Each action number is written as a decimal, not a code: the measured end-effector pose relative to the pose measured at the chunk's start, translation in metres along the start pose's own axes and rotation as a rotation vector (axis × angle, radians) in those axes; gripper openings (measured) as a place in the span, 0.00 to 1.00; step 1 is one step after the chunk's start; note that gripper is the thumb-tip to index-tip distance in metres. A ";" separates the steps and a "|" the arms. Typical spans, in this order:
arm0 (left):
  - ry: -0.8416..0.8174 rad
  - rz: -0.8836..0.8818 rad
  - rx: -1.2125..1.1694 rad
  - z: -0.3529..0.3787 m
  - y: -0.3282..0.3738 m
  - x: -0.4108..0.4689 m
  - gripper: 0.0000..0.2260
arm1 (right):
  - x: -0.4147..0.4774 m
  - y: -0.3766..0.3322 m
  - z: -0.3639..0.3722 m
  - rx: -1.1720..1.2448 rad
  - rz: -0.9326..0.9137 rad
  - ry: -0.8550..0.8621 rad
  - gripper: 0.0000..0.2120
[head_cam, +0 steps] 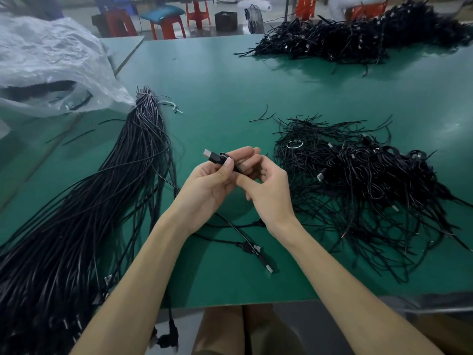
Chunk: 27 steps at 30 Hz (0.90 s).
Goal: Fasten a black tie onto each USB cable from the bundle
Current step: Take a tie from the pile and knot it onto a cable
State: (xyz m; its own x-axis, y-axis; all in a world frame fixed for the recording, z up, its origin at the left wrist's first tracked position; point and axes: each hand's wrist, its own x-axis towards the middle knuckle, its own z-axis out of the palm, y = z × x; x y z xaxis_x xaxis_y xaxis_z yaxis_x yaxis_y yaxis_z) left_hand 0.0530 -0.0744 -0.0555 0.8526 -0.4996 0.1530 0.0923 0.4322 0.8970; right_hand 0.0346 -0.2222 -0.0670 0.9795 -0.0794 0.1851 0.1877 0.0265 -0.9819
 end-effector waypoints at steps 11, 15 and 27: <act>0.055 0.012 -0.036 0.003 -0.001 0.002 0.16 | -0.001 -0.002 0.001 -0.054 -0.010 0.017 0.06; 0.082 0.004 -0.040 0.006 0.001 0.001 0.14 | -0.003 -0.004 0.001 -0.062 -0.015 0.016 0.07; 0.076 0.022 0.041 0.007 0.003 -0.002 0.12 | -0.008 -0.011 0.001 -0.058 -0.041 0.010 0.10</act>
State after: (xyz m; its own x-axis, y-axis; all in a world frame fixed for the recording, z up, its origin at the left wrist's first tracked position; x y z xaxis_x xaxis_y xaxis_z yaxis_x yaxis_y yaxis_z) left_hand 0.0484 -0.0774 -0.0502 0.8909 -0.4311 0.1427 0.0531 0.4108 0.9102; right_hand 0.0250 -0.2213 -0.0574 0.9702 -0.0890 0.2253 0.2231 -0.0348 -0.9742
